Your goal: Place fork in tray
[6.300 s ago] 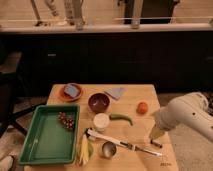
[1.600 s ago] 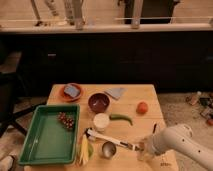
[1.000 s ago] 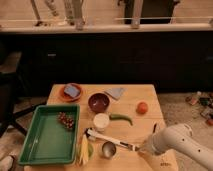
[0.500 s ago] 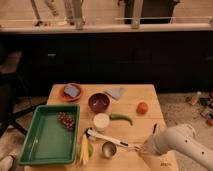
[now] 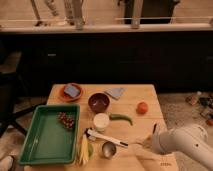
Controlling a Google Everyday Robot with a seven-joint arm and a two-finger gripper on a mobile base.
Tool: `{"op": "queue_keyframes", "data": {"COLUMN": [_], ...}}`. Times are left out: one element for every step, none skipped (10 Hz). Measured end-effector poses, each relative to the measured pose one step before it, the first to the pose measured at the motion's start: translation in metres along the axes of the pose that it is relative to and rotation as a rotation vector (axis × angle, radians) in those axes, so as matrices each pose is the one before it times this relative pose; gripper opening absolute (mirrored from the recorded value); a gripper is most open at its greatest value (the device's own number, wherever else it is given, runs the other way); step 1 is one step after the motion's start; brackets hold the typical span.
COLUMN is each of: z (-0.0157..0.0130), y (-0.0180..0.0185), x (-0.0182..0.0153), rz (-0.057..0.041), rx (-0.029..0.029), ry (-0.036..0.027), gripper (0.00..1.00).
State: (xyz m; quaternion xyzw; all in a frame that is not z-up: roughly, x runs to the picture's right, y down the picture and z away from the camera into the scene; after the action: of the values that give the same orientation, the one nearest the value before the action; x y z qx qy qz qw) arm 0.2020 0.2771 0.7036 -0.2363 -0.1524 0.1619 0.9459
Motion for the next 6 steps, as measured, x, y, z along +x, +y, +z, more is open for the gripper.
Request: {"op": "queue_keyframes", "data": {"z": [-0.00899,-0.00689,-0.00244,-0.00159,-0.00068,0.00034], "y": [-0.00005,0.00166,0.0018,0.00104,0.00097,-0.00057], "x": [-0.00828,-0.01021,-0.01429,-0.01267,-0.01782,-0.01425], "rz": [-0.02216,-0.02263,-0.03165,-0.0317,-0.04506,-0.03011], "rx": [0.01467,0.01032,0.00567,0.00292,0.00096,0.00041], "ry": [-0.00834,-0.00478,-0.00543,-0.00195,0.00092,0.00076], "gripper": [0.0,0.0,0.0,0.0,0.0,0.0]}}
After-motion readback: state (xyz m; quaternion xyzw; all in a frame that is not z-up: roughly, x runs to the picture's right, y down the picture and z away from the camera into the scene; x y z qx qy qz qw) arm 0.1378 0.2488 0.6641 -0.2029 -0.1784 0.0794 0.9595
